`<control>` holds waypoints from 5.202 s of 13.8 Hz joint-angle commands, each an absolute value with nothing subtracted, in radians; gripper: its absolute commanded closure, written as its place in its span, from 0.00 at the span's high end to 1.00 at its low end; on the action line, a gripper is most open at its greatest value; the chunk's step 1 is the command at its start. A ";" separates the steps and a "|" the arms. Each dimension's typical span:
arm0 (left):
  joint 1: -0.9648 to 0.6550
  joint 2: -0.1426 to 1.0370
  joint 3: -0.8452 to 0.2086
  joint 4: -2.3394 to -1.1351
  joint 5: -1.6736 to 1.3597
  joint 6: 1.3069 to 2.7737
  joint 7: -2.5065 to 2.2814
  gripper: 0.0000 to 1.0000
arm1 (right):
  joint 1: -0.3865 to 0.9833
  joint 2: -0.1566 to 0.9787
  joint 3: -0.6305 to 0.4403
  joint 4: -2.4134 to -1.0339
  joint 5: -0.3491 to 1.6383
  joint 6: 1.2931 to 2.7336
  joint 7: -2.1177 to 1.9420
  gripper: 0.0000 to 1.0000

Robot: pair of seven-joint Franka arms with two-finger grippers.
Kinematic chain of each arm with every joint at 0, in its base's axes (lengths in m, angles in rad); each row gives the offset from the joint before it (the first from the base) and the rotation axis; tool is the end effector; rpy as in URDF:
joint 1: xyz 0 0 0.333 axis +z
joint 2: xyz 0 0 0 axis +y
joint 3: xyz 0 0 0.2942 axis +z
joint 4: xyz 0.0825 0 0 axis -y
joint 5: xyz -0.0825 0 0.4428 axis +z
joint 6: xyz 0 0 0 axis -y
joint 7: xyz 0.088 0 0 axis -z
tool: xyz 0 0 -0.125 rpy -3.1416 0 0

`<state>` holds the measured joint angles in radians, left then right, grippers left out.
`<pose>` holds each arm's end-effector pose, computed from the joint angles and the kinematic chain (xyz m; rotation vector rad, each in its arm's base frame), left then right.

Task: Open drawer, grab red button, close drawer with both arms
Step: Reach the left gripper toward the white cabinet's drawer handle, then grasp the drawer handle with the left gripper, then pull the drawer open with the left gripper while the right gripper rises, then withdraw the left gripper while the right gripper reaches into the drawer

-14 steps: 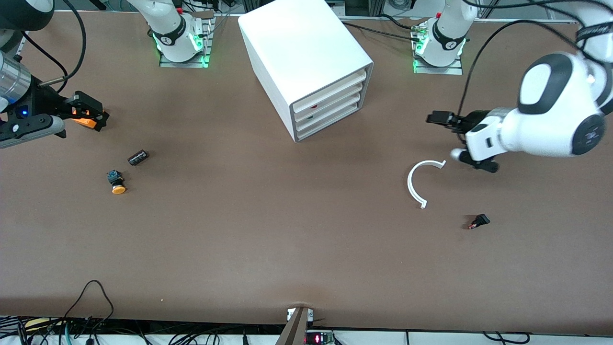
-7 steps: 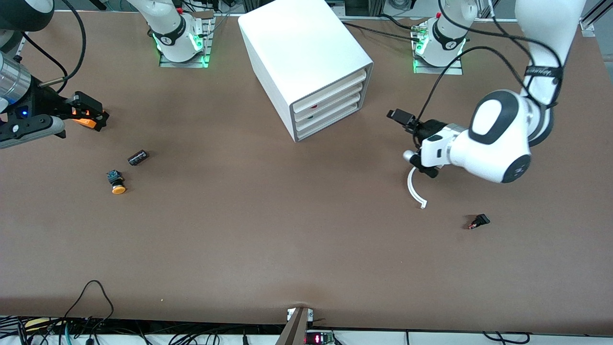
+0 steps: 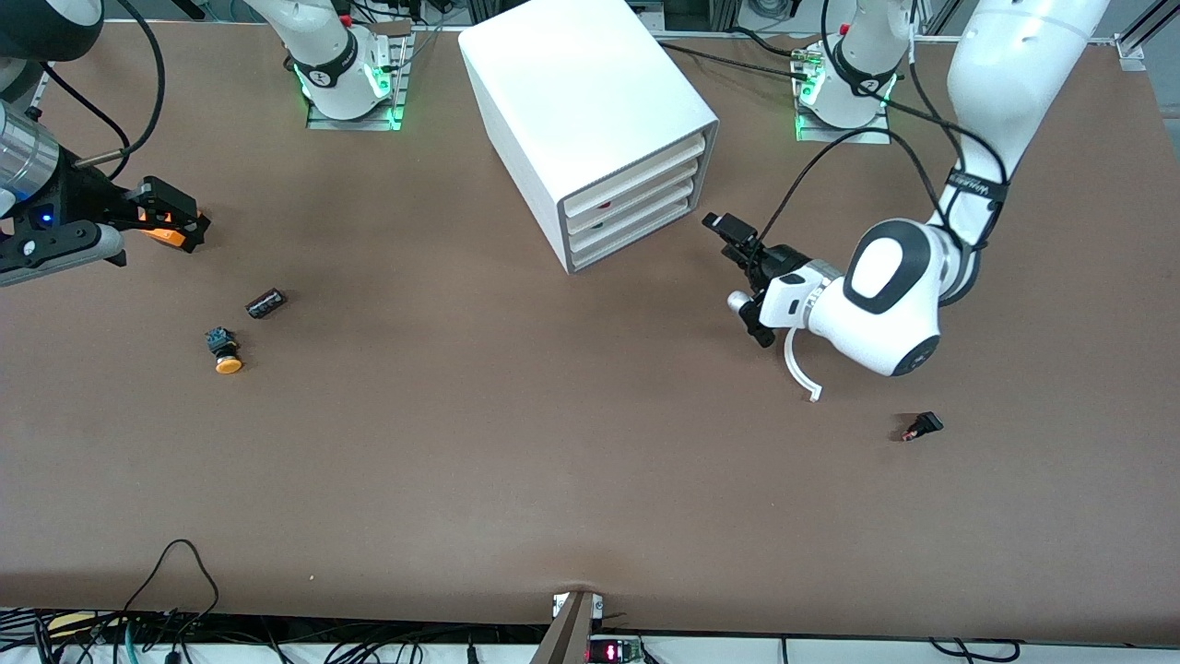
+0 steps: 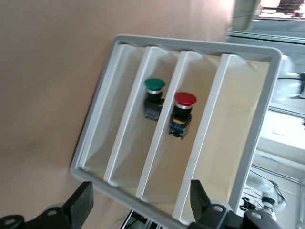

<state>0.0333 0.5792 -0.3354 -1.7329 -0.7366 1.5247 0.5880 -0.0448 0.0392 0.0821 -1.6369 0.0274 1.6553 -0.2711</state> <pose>0.5657 -0.2601 0.2039 1.9473 -0.6362 -0.6880 0.6278 0.0260 0.5326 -3.0725 -0.4734 0.0264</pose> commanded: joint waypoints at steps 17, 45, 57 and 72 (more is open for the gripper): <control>-0.067 0.758 -0.336 -1.865 -1.015 1.542 1.006 0.56 | -0.052 0.098 0.092 -1.605 0.009 1.661 -0.271 1.00; -0.049 0.753 -0.324 -1.887 -1.138 1.559 0.971 0.08 | 0.035 0.184 0.101 -1.563 0.026 1.692 -0.265 0.99; 0.051 0.753 -0.310 -1.853 -1.132 1.559 0.927 0.08 | 0.339 0.406 0.103 -1.364 0.090 1.709 0.256 0.99; 0.213 0.675 -0.290 -1.726 -0.804 1.476 0.577 1.00 | 0.727 0.590 0.097 -1.286 0.078 1.930 1.075 0.99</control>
<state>0.1758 0.7035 -0.2896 -1.7712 -0.8857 1.5259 0.6369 0.6810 0.5430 0.1082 -1.3626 0.0794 1.9374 0.9751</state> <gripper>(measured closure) 0.000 0.009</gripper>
